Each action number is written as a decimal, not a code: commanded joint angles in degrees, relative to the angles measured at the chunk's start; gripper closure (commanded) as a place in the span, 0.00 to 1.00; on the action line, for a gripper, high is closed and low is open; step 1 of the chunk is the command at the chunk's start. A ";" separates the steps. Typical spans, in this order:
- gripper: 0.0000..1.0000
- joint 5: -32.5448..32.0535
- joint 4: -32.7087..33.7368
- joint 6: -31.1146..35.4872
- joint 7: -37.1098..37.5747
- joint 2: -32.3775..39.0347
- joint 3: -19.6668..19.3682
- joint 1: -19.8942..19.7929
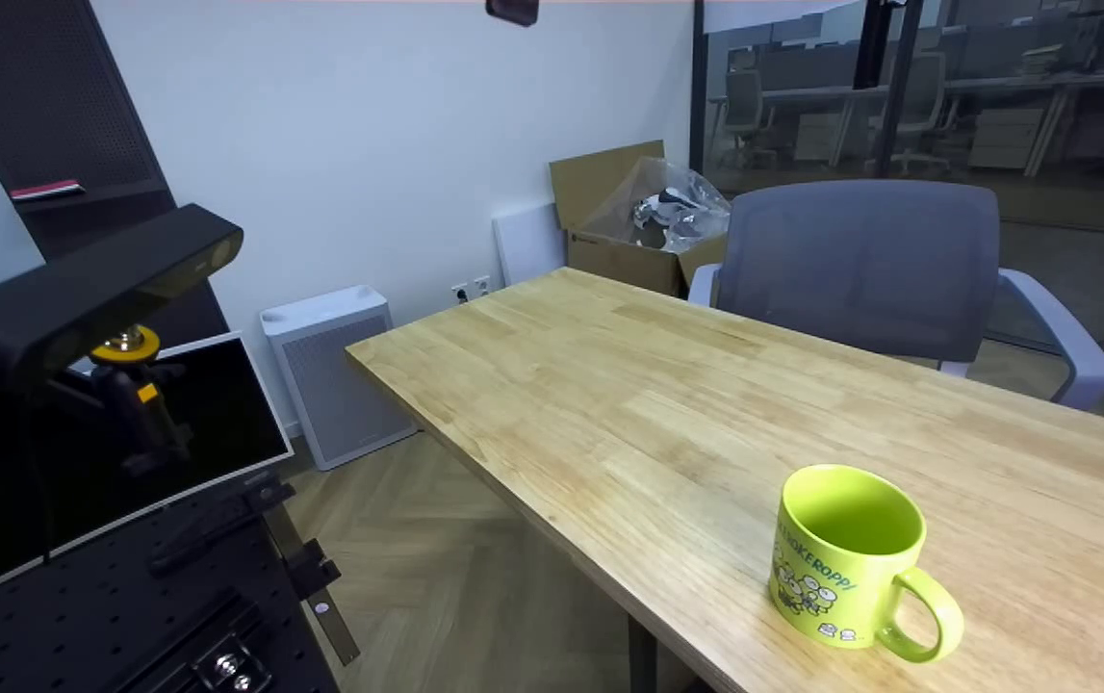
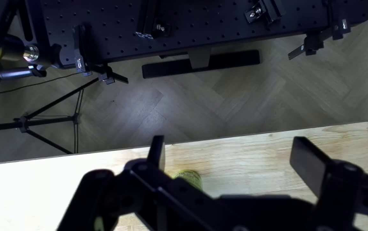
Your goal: Move the yellow mug to the other end of the table
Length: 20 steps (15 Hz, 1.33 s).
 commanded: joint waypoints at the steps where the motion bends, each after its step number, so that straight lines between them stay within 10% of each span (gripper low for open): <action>1: 0.00 -0.14 0.27 2.09 -0.01 0.12 -0.43 0.46; 13: 0.00 -3.08 5.72 27.56 1.34 19.71 -2.26 -1.56; 20: 0.00 -5.92 15.35 30.63 3.90 35.01 -2.83 -0.55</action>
